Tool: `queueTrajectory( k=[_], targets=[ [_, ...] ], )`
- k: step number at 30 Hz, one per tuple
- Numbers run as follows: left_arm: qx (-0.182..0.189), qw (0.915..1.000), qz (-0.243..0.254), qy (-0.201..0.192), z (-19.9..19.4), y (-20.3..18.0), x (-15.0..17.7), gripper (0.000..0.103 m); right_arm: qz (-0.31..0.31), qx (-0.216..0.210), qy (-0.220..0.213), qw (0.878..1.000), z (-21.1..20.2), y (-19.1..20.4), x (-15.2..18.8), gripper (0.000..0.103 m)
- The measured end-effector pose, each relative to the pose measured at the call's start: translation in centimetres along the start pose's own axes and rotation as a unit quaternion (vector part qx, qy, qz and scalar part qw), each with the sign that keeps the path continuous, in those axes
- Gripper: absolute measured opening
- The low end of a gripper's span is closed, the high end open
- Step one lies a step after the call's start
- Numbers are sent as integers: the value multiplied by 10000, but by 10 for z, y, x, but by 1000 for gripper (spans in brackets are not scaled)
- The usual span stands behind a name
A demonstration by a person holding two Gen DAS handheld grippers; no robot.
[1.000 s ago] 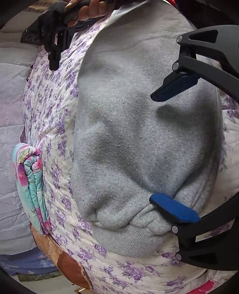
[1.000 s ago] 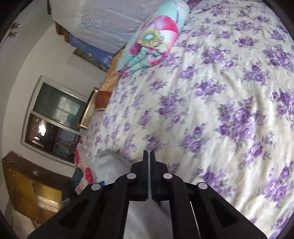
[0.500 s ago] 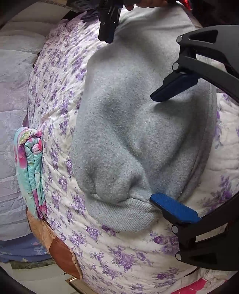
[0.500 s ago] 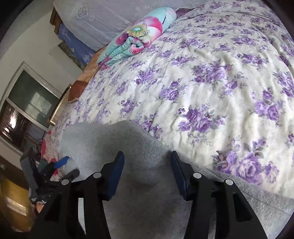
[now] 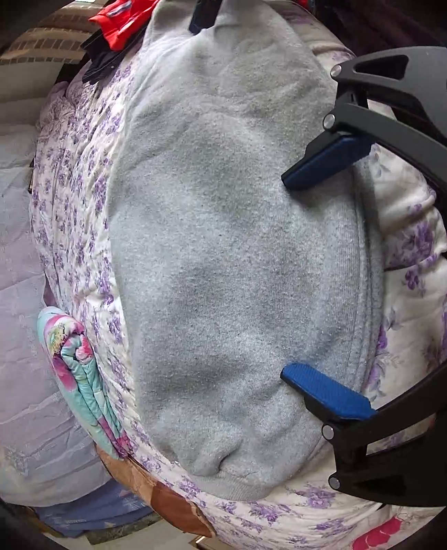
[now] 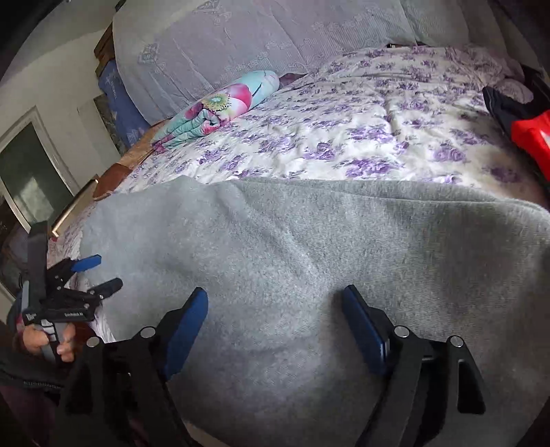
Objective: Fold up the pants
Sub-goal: 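Grasp the cuffs with the right gripper and lift them toward the waistband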
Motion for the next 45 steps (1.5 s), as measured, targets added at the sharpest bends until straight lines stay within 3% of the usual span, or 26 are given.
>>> queueTrajectory(
  k=[2,4,9,12,14,16,18,21,22,25,27,29,30,31,33,35,36,37,38,41,45],
  targets=[
    [243,9996,-168,-37,-12,-2,-8,99,-126,-172,-509,9985,-37,5,-2,80],
    [469,9986,-165,-189,-27,-13,-16,99,-267,223,-993,9945,-76,-3,2,81],
    [1130,9916,446,-453,-51,-81,-34,99,1356,555,-1801,9727,-149,-82,36,93],
    [1454,9829,939,-638,-55,-139,-51,99,2344,323,-1593,9585,-142,-131,56,94],
    [1541,9776,1237,-718,-52,-180,-64,99,2800,-253,-1556,9470,-128,-148,60,94],
    [1450,9795,1258,-606,-41,-211,-78,99,2928,-514,-1660,9403,-116,-155,55,95],
    [1676,9777,1227,-319,-25,-237,-85,99,2831,-429,-1712,9427,-106,-157,48,95],
    [1233,9807,1496,233,32,-260,-63,99,2769,-368,-1785,9435,-100,-150,42,100],
    [1285,9821,1372,-134,28,-258,-61,99,2734,-284,-1741,9456,-99,-149,42,100],
    [1331,9840,1184,-4,21,-255,-62,98,2741,-502,-1794,9435,-99,-144,41,100],
    [1357,9850,1055,-159,5,-250,-67,98,2761,-716,-1857,9403,-102,-141,40,100],
    [1002,9871,1095,-606,-16,-240,-76,98,2761,-819,-1855,9395,-104,-141,41,100],
    [848,9881,1094,-666,-16,-237,-77,98,2776,-864,-1864,9385,-107,-142,43,100],
    [724,9901,1115,-454,-5,-237,-76,98,2783,-830,-1809,9397,-104,-142,42,100],
    [800,9906,1048,372,37,-237,-67,99,2871,-502,-1660,9421,-96,-150,43,94],
    [921,9918,852,230,33,-231,-69,99,2890,-225,-1557,9443,-96,-151,39,93],
    [865,9920,893,213,31,-233,-70,99,2888,-89,-1515,9453,-95,-151,38,80],
    [874,9919,896,191,29,-233,-71,99,2829,-70,-1489,9475,-94,-151,35,59],
    [922,9918,861,196,29,-231,-71,99,2767,-220,-1466,9494,-93,-151,33,28],
    [1113,9914,662,197,26,-222,-71,99,2387,-47,-1619,9575,-105,-136,23,28],
    [1022,9938,431,-58,3,-195,-77,99,1225,336,-1881,9739,-125,-79,-20,28]
  ],
)
Point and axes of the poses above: each gripper's, at about its wrist camera, not at the fingertips, and z roughly the way its jaws point, y to its left, x to its underside, the point moved 6 cm from there along z, roughly the way its jaws point
